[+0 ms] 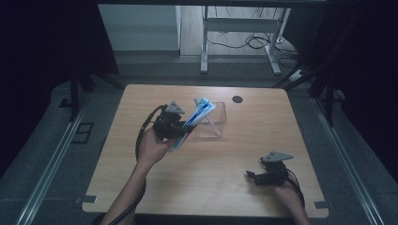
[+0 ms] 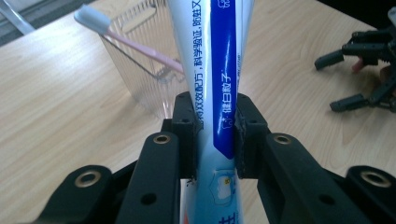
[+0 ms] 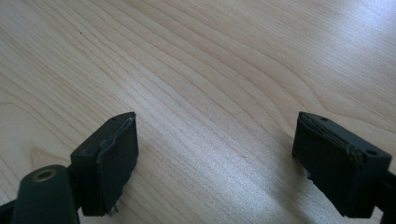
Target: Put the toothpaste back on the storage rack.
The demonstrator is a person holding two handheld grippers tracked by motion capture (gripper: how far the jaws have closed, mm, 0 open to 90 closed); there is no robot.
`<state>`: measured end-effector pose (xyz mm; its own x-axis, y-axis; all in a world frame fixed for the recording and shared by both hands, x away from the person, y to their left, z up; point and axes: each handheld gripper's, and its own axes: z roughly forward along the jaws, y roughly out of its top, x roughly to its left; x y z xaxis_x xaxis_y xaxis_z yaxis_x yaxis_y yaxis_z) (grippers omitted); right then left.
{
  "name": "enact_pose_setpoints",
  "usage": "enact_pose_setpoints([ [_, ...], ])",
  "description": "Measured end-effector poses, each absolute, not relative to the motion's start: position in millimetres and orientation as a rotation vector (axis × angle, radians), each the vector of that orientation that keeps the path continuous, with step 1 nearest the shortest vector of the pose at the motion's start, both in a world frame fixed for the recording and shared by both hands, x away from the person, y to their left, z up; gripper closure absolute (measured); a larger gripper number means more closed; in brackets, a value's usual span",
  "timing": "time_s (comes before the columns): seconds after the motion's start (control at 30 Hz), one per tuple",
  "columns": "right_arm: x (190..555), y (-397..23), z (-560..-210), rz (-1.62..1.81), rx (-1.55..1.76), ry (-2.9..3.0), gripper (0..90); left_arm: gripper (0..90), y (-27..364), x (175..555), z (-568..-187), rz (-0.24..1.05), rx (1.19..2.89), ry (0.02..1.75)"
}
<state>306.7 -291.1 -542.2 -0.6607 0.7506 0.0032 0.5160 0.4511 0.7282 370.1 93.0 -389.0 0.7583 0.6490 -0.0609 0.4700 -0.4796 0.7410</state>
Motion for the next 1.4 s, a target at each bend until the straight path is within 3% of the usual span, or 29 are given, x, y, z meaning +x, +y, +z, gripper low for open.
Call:
enact_pose_setpoints([
  [1.4, 306.6, -291.2, -542.2, 1.034, 1.083, 2.387, 14.3, 74.1, 38.7, 445.3, -385.6, 0.374, 2.016, 0.825],
])
